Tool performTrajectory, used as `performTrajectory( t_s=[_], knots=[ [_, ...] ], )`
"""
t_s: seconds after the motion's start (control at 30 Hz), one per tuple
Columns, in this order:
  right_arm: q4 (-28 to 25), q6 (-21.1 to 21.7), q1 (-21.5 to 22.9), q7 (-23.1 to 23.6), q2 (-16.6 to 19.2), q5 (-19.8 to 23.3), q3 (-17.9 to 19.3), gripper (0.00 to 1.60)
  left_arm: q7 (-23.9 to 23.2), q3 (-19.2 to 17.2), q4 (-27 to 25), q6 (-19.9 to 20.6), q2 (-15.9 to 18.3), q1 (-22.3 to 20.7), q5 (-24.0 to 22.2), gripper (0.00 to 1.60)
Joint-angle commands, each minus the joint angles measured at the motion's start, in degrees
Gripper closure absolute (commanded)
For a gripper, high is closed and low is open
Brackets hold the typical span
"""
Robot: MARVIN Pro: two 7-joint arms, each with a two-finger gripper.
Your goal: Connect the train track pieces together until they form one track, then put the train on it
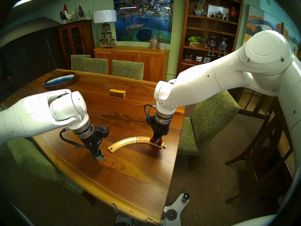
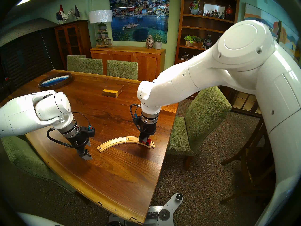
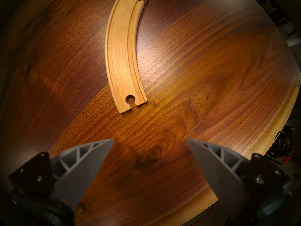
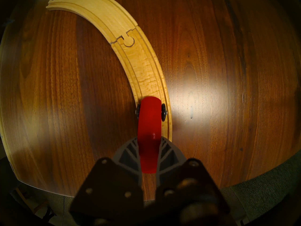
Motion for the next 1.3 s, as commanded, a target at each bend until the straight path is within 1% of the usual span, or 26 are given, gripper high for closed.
performTrajectory(
  t_s=[0.0,0.07,0.17,0.33,0.43,0.57,0.63,0.67,0.7,0.73,1.27],
  knots=[
    [-0.15,-0.22,0.95,-0.55,0.51,0.14,0.28,0.93,-0.34,-1.19,0.11,-0.11,-0.03,-2.03,0.15,0.0],
    [-0.24,-0.24,0.96,-0.64,0.56,0.15,0.29,0.95,-0.34,-1.19,0.12,-0.11,-0.02,-2.03,0.15,0.0],
    [-0.33,-0.28,0.98,-0.73,0.62,0.15,0.33,0.93,-0.34,-1.19,0.12,-0.11,-0.02,-2.02,0.15,0.0],
    [-0.42,-0.34,0.98,-0.82,0.68,0.15,0.39,0.82,-0.34,-1.19,0.12,-0.11,-0.02,-2.02,0.15,0.0],
    [-0.63,-0.38,1.13,-0.94,0.71,0.17,0.5,0.82,-0.33,-1.19,0.12,-0.11,-0.02,-2.02,0.14,0.0],
    [-0.96,-0.35,1.41,-1.03,0.78,0.21,0.66,0.95,-0.32,-1.2,0.12,-0.11,-0.02,-2.01,0.14,0.0],
    [-1.01,-0.31,1.44,-1.02,0.81,0.21,0.72,0.97,-0.32,-1.2,0.12,-0.11,-0.01,-2.01,0.14,0.0],
    [-1.01,-0.28,1.44,-1.0,0.82,0.22,0.74,1.13,-0.32,-1.2,0.12,-0.11,-0.01,-2.01,0.14,0.0],
    [-0.87,-0.27,1.33,-0.91,0.77,0.21,0.75,1.22,-0.32,-1.2,0.12,-0.11,-0.02,-2.01,0.14,0.0],
    [-0.76,-0.27,1.25,-0.86,0.72,0.18,0.76,1.6,-0.32,-1.2,0.12,-0.11,-0.02,-2.01,0.14,0.0],
    [3.15,-0.12,-0.36,1.43,-1.79,-0.97,0.78,1.6,-0.32,-1.2,0.12,-0.11,-0.01,-2.01,0.13,0.0]
  ],
)
